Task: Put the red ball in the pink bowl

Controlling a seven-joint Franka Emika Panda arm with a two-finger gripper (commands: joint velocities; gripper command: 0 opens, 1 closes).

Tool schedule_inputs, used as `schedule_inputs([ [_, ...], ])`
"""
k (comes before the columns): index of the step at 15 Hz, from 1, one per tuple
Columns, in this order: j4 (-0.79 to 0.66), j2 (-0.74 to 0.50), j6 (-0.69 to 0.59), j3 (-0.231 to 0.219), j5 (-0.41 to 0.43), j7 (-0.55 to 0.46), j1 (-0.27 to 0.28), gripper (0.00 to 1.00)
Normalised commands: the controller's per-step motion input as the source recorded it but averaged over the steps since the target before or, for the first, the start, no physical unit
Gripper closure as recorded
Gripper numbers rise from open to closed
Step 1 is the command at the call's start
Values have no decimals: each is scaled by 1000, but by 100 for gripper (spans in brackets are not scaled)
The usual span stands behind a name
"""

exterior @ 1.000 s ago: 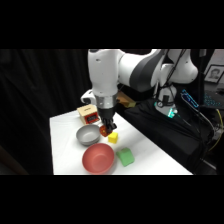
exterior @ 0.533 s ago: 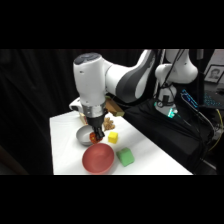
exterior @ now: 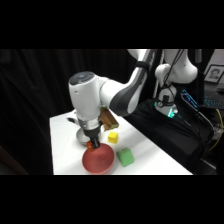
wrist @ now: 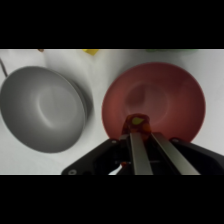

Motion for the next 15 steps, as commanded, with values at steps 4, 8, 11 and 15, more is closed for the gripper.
schedule_inputs([
  [4,176,170,94,-73,114,6,80,97],
  [8,160,143,52,-63,128,-29,81,56],
  [11,170,143,-2,-45,142,-90,64,32],
  [15,184,87,-108,-44,125,-143,59,1],
])
